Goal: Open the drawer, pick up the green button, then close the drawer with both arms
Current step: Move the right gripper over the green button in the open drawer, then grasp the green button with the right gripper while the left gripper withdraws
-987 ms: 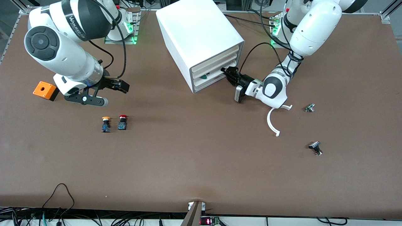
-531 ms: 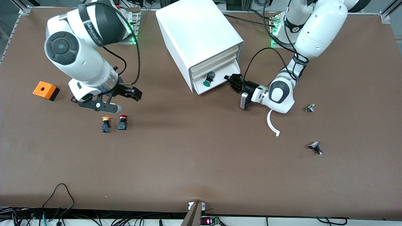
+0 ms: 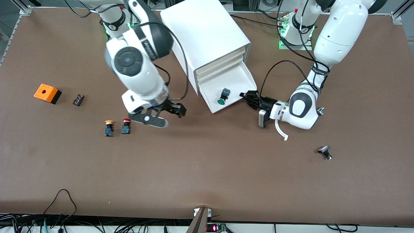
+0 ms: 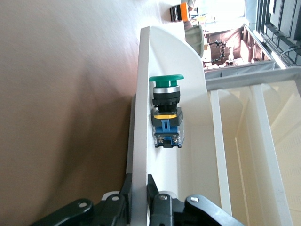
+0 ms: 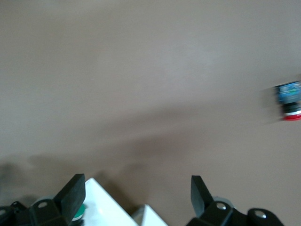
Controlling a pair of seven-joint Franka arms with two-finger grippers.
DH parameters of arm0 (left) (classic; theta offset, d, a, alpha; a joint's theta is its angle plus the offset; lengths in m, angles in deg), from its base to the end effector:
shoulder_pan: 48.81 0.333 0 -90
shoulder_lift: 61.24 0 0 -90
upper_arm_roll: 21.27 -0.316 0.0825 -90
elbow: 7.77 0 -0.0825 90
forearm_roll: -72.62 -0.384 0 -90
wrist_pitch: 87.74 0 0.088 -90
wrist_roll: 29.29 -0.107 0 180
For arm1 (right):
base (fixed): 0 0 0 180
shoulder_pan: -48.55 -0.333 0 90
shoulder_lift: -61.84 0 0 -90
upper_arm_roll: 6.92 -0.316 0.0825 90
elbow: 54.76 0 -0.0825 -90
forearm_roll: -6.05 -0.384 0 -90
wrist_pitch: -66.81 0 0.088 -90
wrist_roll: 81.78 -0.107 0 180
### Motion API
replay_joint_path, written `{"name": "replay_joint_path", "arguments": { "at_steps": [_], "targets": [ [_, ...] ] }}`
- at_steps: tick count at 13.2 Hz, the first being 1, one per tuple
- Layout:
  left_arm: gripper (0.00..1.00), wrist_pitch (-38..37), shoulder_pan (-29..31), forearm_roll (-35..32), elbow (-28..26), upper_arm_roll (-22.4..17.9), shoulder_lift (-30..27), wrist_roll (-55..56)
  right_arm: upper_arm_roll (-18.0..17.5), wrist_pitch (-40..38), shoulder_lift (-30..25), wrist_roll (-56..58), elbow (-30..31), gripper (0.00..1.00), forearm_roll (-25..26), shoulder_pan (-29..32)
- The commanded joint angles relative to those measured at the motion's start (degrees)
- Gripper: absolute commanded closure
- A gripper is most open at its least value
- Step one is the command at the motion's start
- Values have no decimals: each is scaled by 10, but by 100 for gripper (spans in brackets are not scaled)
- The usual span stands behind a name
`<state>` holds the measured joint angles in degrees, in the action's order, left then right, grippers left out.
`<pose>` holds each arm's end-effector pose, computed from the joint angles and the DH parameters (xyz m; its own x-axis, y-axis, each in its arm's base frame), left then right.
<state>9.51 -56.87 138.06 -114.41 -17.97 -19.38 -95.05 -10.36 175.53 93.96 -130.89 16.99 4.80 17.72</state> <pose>0.5358 -0.1955 0.1263 0.8626 -0.4936 0.1108 -0.2361 -0.1992 0.9511 0.6057 0.4022 0.4462 0.9619 -0.2729 0.0155 -0.2701 -0.9577 -0.0990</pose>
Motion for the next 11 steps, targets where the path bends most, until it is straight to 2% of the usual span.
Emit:
{"name": "replay_joint_path", "arguments": {
  "at_steps": [1,3,4,5,9,11],
  "targets": [
    [100,18,12,5,59,-7,42,18,4,24,50,-56,-68,1,-5,-31],
    [100,18,14,4,60,-7,43,17,5,62,69,-84,-71,1,-4,-57],
    [87,16,15,3,60,-7,42,18,5,74,76,-91,-71,1,-4,-67],
    [1,15,16,-4,60,-8,40,12,5,79,82,-100,-71,1,-4,-78],
    [1,8,29,-50,60,-8,21,29,8,122,112,-185,-71,1,0,-126],
    [1,2,28,-92,63,-8,-3,85,11,141,131,-222,-72,1,3,-149]
  ]
}}
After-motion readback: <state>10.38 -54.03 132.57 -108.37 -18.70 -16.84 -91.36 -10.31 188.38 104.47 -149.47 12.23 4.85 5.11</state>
